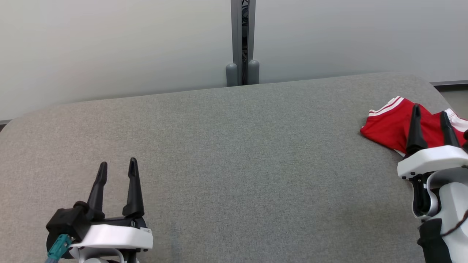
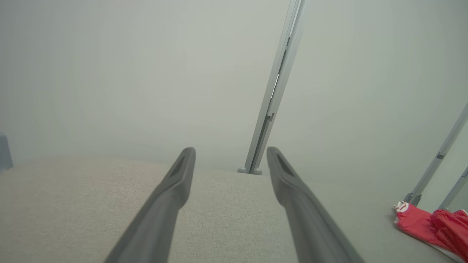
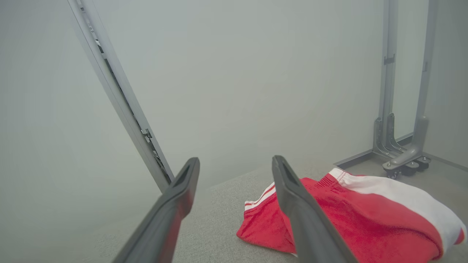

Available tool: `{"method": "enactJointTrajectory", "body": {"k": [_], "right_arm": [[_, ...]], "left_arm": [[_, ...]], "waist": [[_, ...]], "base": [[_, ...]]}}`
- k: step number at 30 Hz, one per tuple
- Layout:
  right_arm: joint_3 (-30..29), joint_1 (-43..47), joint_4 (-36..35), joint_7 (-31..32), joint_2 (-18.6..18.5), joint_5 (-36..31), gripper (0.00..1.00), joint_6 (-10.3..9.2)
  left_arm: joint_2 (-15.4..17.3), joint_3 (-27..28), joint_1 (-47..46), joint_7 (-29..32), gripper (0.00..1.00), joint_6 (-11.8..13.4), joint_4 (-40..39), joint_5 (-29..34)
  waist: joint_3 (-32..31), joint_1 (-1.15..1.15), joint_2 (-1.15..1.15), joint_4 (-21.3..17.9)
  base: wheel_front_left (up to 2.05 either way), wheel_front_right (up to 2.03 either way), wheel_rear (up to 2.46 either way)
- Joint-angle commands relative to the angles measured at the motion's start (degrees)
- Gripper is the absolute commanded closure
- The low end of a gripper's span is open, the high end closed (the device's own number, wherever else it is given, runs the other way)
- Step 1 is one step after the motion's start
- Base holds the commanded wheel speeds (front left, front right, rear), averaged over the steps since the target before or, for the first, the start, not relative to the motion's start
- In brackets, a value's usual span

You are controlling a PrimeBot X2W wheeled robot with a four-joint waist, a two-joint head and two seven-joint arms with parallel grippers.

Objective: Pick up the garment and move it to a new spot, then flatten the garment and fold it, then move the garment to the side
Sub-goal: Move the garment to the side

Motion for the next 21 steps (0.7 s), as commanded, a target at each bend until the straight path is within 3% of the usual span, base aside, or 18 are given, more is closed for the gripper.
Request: {"method": "enactJointTrajectory", "body": {"k": [1,9,16,21], "right_arm": [[2.69,2.81,-4.97,-0.37,-1.51,1.53,0.0,0.03],[12.18,12.37,-23.11,-0.33,-4.87,2.01,0.0,0.03],[14.0,16.78,-26.5,-0.33,-4.3,-2.37,0.0,0.03],[13.96,20.15,-26.69,-0.34,-1.88,-5.32,0.0,0.03]], "left_arm": [[0.25,0.71,-0.67,-0.04,0.0,0.45,-0.97,0.18],[0.25,1.95,-0.61,-0.04,0.0,1.36,-2.94,0.66],[0.24,1.22,0.39,-0.04,0.0,1.56,-1.45,-0.03],[0.27,-1.15,1.35,-0.04,0.0,1.66,0.59,1.66]], "waist": [[-0.01,0.0,0.0,0.21],[0.28,0.0,0.0,0.98],[0.58,0.0,0.0,1.48],[0.45,0.0,0.0,1.93]], "base": [[0.0,0.0,0.0],[0.0,0.0,0.0],[0.0,0.0,0.0],[0.0,0.0,0.0]]}}
